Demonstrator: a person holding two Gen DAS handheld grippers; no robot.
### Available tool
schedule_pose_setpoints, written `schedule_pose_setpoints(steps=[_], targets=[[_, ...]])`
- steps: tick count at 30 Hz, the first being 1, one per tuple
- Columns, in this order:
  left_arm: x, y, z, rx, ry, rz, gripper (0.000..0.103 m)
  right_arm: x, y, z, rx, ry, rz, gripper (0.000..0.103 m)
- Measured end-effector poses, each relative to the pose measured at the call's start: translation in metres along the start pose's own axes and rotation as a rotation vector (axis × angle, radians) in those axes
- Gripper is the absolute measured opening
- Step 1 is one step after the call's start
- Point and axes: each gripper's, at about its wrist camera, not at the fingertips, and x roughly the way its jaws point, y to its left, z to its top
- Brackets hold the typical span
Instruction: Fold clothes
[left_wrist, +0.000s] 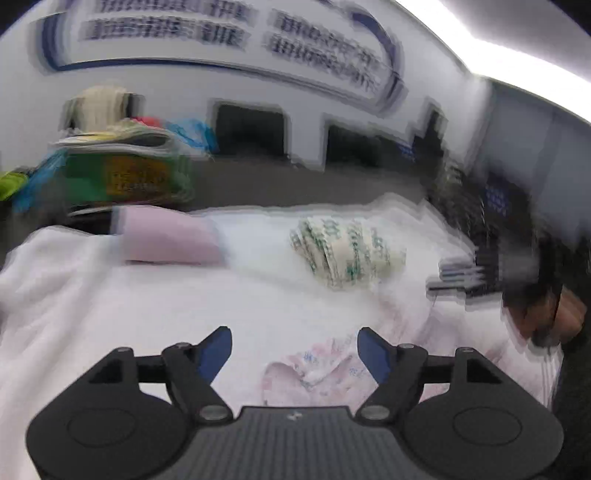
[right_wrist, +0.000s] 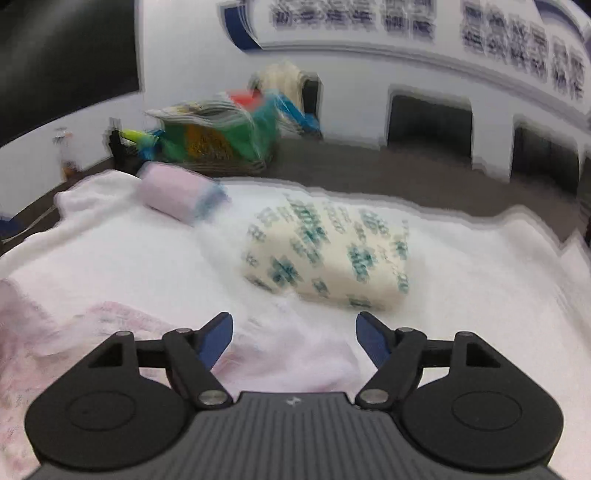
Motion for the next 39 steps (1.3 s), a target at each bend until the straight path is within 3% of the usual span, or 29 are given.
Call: schedule_pose_setpoints(steps=[2,3,5,7,8,9,10,12,15,18,22,24,25,26,29,32,34,35,37,38,39], targets=[[0.047,-0.011,-0.01,0.162,0.03,0.066,0.073,0.026,-0.019,-0.007,0.068,0.062,0.024,0.075],[0.064,-0.012,-0.015,0.178,0.058,0.089,0.073,0.033,-0.021,-0.01,0.086,0.077,0.047,0.075],[0.077,-0.009,-0.024,0.153,0.079,0.047,0.073,0.046,-0.025,-0.013,0.107,0.096,0.041,0.075],[0.079,-0.004,-0.026,0.096,0.079,-0.018,0.062,0.058,-0.029,-0.013,0.117,0.114,0.013,0.069],[0.079,-0.001,-0.027,0.066,0.079,-0.052,0.037,0.061,-0.031,-0.014,0.126,0.126,0.023,0.043],[0.078,-0.001,-0.027,0.041,0.084,-0.057,0.025,0.063,-0.032,-0.014,0.13,0.129,0.04,0.013],[0.077,0.0,-0.027,0.016,0.089,-0.058,0.024,0.059,-0.033,-0.015,0.123,0.104,0.038,0.005],[0.067,0.002,-0.029,-0.018,0.079,-0.078,0.001,0.043,-0.033,-0.02,0.106,0.016,0.024,0.003],[0.05,0.004,-0.034,-0.044,0.058,-0.099,0.0,-0.007,-0.033,-0.037,0.074,-0.163,0.013,0.003],[0.037,-0.001,-0.039,-0.001,0.036,-0.086,0.0,-0.05,-0.034,-0.056,0.07,-0.266,-0.006,0.002],[0.02,-0.013,-0.039,0.03,-0.018,-0.092,0.0,-0.078,-0.011,-0.064,-0.044,-0.304,0.0,0.002],[0.008,-0.023,-0.039,0.06,-0.046,-0.097,0.0,-0.084,0.004,-0.063,-0.13,-0.279,-0.014,0.002],[0.003,-0.028,-0.039,0.077,-0.054,-0.097,0.0,-0.085,0.01,-0.062,-0.156,-0.263,-0.017,0.003],[0.0,-0.033,-0.039,0.097,-0.058,-0.091,0.0,-0.08,0.004,-0.052,-0.083,-0.226,0.008,0.011],[0.0,-0.042,-0.039,0.128,-0.057,-0.075,0.0,-0.063,-0.014,-0.022,0.137,-0.115,0.086,0.09],[0.0,-0.051,-0.042,0.146,-0.058,-0.075,0.0,-0.023,-0.021,0.0,0.317,-0.01,0.198,0.087],[-0.001,-0.054,-0.045,0.164,-0.057,-0.069,0.0,0.007,-0.005,0.009,0.316,0.063,0.118,0.087],[-0.001,-0.055,-0.046,0.167,-0.056,-0.067,0.0,0.022,0.002,0.013,0.316,0.096,0.078,0.082],[0.0,-0.053,-0.047,0.152,-0.056,-0.065,0.0,0.046,0.012,0.01,0.32,0.13,-0.019,0.046],[0.0,-0.051,-0.047,0.14,-0.057,-0.065,0.0,0.059,0.016,0.009,0.322,0.147,-0.067,0.008],[0.0,-0.05,-0.048,0.129,-0.058,-0.065,0.0,0.068,0.02,0.006,0.331,0.155,-0.105,0.003]])
